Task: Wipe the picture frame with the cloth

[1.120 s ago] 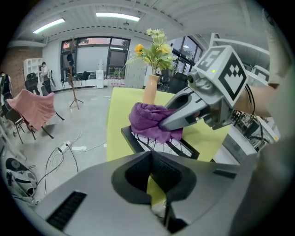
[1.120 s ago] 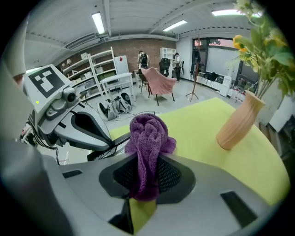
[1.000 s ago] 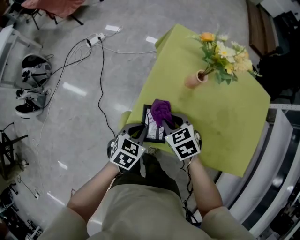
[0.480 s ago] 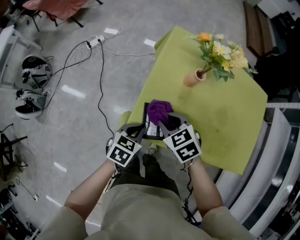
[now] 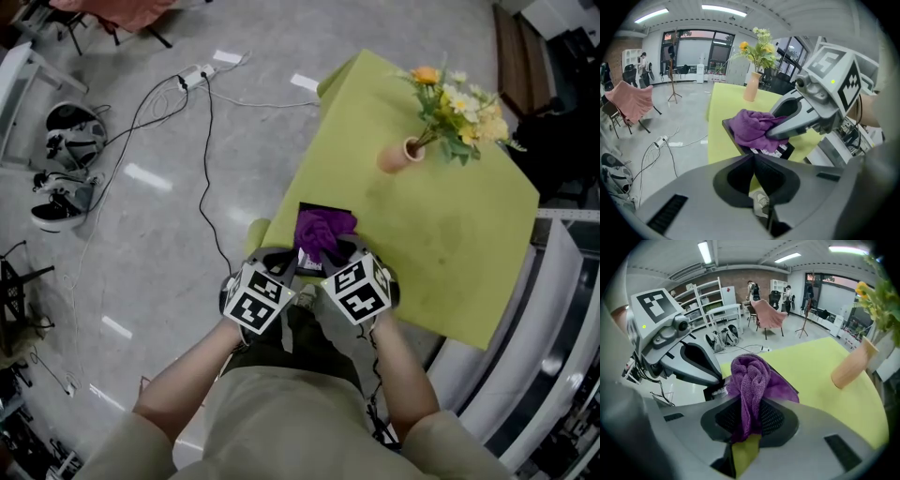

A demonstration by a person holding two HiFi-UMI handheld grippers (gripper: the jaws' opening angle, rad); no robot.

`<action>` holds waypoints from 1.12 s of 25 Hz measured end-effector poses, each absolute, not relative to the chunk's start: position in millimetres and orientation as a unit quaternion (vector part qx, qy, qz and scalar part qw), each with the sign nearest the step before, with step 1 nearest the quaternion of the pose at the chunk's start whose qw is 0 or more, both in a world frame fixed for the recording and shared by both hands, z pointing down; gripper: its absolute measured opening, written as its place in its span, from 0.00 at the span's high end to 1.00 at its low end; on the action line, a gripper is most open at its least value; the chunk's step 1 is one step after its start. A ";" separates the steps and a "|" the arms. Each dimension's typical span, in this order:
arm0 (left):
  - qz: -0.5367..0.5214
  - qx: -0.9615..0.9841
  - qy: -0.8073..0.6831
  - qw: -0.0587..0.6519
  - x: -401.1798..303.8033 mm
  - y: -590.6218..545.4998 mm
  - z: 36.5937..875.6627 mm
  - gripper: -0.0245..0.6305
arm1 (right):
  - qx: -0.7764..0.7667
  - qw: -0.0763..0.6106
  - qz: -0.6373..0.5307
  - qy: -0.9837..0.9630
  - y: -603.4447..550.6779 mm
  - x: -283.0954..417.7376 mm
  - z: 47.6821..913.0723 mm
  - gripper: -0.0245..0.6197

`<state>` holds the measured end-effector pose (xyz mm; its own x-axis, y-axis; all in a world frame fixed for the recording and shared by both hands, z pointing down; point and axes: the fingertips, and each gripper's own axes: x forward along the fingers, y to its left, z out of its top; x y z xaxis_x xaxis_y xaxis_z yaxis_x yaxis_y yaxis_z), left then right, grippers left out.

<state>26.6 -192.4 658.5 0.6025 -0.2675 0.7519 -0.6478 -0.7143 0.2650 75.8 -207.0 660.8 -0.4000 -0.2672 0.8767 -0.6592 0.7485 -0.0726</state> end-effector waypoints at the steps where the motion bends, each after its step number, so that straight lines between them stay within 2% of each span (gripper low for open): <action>1: 0.357 0.854 -0.268 0.266 26.1 -192.6 658.3 0.95 | 0.294 0.465 0.214 -0.807 -205.8 82.7 659.6 0.82; 11: 0.348 0.861 -0.262 0.263 24.7 -192.3 659.6 0.94 | 0.375 0.491 0.218 -0.755 -200.7 144.5 648.6 0.82; 16: 0.359 0.860 -0.259 0.254 25.6 -191.7 658.7 0.95 | 0.342 0.438 0.228 -0.800 -194.0 106.5 620.3 0.82; 20: 0.340 0.863 -0.251 0.277 24.5 -190.0 657.2 0.95 | 0.307 0.397 0.272 -0.821 -178.0 59.8 620.6 0.82; 24: 0.312 0.866 -0.247 0.301 23.3 -190.5 655.9 0.95 | 0.298 0.410 0.301 -0.808 -161.8 41.8 647.5 0.82; 28: 0.337 0.869 -0.243 0.268 24.4 -189.6 656.5 0.95 | 0.295 0.449 0.266 -0.800 -152.9 45.0 658.2 0.82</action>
